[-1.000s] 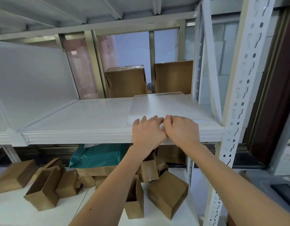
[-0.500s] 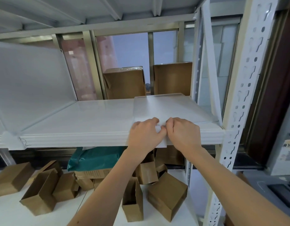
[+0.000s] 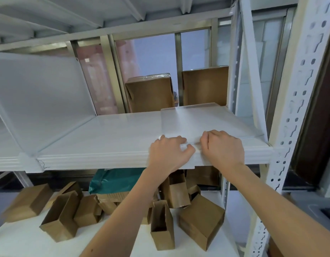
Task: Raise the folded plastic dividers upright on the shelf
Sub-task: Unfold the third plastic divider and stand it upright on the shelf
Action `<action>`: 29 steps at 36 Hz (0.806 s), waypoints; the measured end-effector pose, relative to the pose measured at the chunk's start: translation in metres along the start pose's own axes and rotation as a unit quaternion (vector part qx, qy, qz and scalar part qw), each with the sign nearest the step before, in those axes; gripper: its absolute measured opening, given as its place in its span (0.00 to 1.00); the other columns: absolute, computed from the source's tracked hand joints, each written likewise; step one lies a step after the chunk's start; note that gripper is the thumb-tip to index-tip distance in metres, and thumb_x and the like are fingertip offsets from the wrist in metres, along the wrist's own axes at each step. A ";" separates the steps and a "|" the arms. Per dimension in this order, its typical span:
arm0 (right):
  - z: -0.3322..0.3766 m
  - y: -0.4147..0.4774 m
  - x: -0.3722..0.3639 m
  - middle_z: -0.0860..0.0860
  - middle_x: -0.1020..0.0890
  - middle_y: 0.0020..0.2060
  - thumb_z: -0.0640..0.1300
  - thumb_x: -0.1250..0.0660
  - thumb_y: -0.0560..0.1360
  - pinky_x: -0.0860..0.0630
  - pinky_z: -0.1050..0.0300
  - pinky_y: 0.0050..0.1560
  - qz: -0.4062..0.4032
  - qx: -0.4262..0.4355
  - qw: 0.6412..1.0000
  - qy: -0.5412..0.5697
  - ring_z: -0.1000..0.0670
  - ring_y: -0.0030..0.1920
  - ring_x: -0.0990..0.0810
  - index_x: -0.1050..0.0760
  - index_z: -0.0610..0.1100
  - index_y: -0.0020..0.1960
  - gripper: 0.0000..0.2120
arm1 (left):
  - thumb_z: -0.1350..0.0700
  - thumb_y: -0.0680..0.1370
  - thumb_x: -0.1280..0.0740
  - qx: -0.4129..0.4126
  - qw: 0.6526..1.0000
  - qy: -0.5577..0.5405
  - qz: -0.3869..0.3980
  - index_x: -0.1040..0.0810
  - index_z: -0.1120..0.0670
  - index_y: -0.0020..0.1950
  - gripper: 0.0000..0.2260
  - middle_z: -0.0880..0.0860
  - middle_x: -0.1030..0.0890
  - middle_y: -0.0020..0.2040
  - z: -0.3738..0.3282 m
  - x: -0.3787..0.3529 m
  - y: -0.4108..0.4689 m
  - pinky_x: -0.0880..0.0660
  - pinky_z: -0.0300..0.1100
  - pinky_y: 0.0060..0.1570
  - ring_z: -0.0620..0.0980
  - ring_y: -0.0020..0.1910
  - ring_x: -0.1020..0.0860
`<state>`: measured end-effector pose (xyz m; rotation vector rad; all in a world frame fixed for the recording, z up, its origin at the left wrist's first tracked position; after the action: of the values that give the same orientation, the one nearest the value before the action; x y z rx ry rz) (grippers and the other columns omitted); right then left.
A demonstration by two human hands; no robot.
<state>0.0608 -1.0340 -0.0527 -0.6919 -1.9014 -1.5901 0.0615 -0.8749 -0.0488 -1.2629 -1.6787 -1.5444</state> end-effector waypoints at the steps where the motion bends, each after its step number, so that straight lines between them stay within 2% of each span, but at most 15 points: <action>1: 0.000 0.001 0.000 0.51 0.27 0.29 0.48 0.54 0.77 0.45 0.63 0.27 -0.013 -0.016 1.000 0.020 0.51 0.27 0.31 0.30 0.46 0.36 0.18 | 0.38 0.75 0.47 0.009 1.000 -0.011 -0.001 0.23 0.39 0.60 0.20 0.50 0.20 0.57 0.004 0.002 -0.001 0.30 0.45 0.50 0.52 0.54 0.23; 4: 0.002 -0.001 -0.001 0.52 0.30 0.24 0.49 0.57 0.76 0.51 0.65 0.28 -0.045 -0.046 0.996 0.059 0.51 0.24 0.35 0.36 0.47 0.31 0.19 | 0.40 0.76 0.45 0.014 1.000 -0.022 -0.005 0.23 0.37 0.60 0.17 0.50 0.22 0.61 0.010 0.003 -0.003 0.30 0.42 0.50 0.51 0.54 0.23; 6: 0.002 0.000 -0.002 0.52 0.31 0.24 0.49 0.57 0.76 0.50 0.65 0.28 -0.045 -0.049 0.996 0.060 0.51 0.23 0.36 0.36 0.47 0.31 0.19 | 0.40 0.76 0.45 0.007 1.000 -0.013 -0.019 0.23 0.38 0.60 0.17 0.49 0.21 0.59 0.008 0.001 -0.004 0.31 0.41 0.46 0.50 0.51 0.22; 9: 0.003 0.000 -0.005 0.51 0.28 0.26 0.49 0.57 0.77 0.44 0.64 0.28 -0.040 -0.057 0.996 0.059 0.51 0.25 0.34 0.31 0.45 0.32 0.23 | 0.38 0.76 0.45 0.006 1.000 -0.003 -0.024 0.24 0.39 0.60 0.18 0.47 0.21 0.58 0.011 0.000 -0.005 0.29 0.41 0.47 0.49 0.52 0.22; 11: 0.005 0.000 -0.004 0.50 0.24 0.30 0.48 0.59 0.77 0.39 0.61 0.31 -0.029 -0.035 0.998 0.041 0.51 0.29 0.32 0.25 0.44 0.37 0.26 | 0.37 0.75 0.46 0.007 1.000 -0.006 -0.022 0.24 0.39 0.61 0.19 0.48 0.22 0.59 0.012 0.002 -0.005 0.29 0.42 0.49 0.50 0.54 0.23; 13: 0.012 0.004 -0.002 0.49 0.26 0.31 0.47 0.63 0.76 0.36 0.58 0.33 -0.012 0.001 1.000 0.012 0.49 0.32 0.30 0.26 0.43 0.41 0.26 | 0.36 0.75 0.46 0.004 1.000 -0.012 -0.014 0.24 0.40 0.61 0.20 0.48 0.22 0.56 0.010 0.004 -0.004 0.29 0.44 0.52 0.52 0.55 0.23; 15: 0.024 0.007 0.003 0.48 0.26 0.30 0.45 0.57 0.78 0.29 0.55 0.35 -0.005 0.008 1.000 0.014 0.46 0.33 0.25 0.26 0.42 0.40 0.22 | 0.35 0.75 0.49 -0.007 1.000 -0.013 0.002 0.25 0.40 0.61 0.22 0.48 0.21 0.57 0.009 0.004 -0.002 0.31 0.50 0.61 0.51 0.58 0.25; 17: 0.035 0.008 0.004 0.46 0.21 0.29 0.42 0.43 0.78 0.23 0.51 0.38 0.001 -0.008 1.000 0.022 0.43 0.35 0.21 0.25 0.41 0.36 0.15 | 0.33 0.75 0.52 -0.019 1.000 0.006 0.012 0.25 0.39 0.62 0.24 0.45 0.22 0.62 0.012 0.002 -0.001 0.41 0.59 0.69 0.51 0.65 0.29; 19: 0.038 0.007 0.004 0.46 0.21 0.27 0.42 0.38 0.76 0.22 0.50 0.36 -0.008 -0.029 0.999 0.027 0.42 0.35 0.21 0.25 0.41 0.33 0.14 | 0.30 0.73 0.57 -0.008 0.999 0.049 0.007 0.27 0.38 0.64 0.29 0.44 0.26 0.68 0.016 0.000 -0.003 0.52 0.65 0.69 0.56 0.70 0.34; 21: 0.035 0.006 0.003 0.46 0.22 0.26 0.42 0.38 0.77 0.23 0.52 0.33 -0.022 -0.039 0.998 0.039 0.43 0.32 0.22 0.26 0.41 0.31 0.15 | 0.27 0.71 0.61 0.019 0.996 0.084 -0.005 0.29 0.39 0.66 0.35 0.47 0.29 0.70 0.018 0.000 -0.006 0.54 0.67 0.68 0.61 0.71 0.37; 23: 0.033 0.006 0.000 0.48 0.22 0.26 0.43 0.42 0.78 0.24 0.55 0.32 -0.027 -0.036 0.998 0.042 0.46 0.31 0.23 0.27 0.43 0.31 0.17 | 0.26 0.70 0.61 0.027 0.996 0.083 -0.016 0.27 0.41 0.65 0.36 0.49 0.27 0.68 0.017 0.000 -0.007 0.46 0.65 0.66 0.63 0.67 0.33; 26: 0.033 0.007 -0.002 0.49 0.24 0.26 0.46 0.47 0.78 0.26 0.57 0.32 -0.042 -0.054 0.996 0.059 0.48 0.31 0.25 0.29 0.44 0.31 0.19 | 0.28 0.72 0.55 0.009 0.998 0.048 -0.030 0.23 0.45 0.59 0.33 0.48 0.20 0.57 0.017 0.002 -0.004 0.33 0.55 0.58 0.58 0.58 0.25; 29: 0.033 0.006 -0.005 0.48 0.24 0.26 0.45 0.45 0.78 0.29 0.59 0.30 -0.056 -0.059 0.995 0.063 0.47 0.29 0.25 0.28 0.43 0.30 0.19 | 0.32 0.73 0.47 0.000 0.999 -0.001 -0.047 0.19 0.46 0.54 0.26 0.47 0.17 0.47 0.017 0.003 -0.002 0.31 0.42 0.45 0.50 0.48 0.22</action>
<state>0.0652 -1.0011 -0.0566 -0.5268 -1.7948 -1.7839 0.0618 -0.8581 -0.0507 -1.2006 -1.7626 -1.5974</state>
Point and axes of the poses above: each hand's wrist, its own y-axis towards the middle knuckle, its own x-axis out of the back of the hand, z = x × y, the point moved 2 cm from there along y, towards the middle knuckle
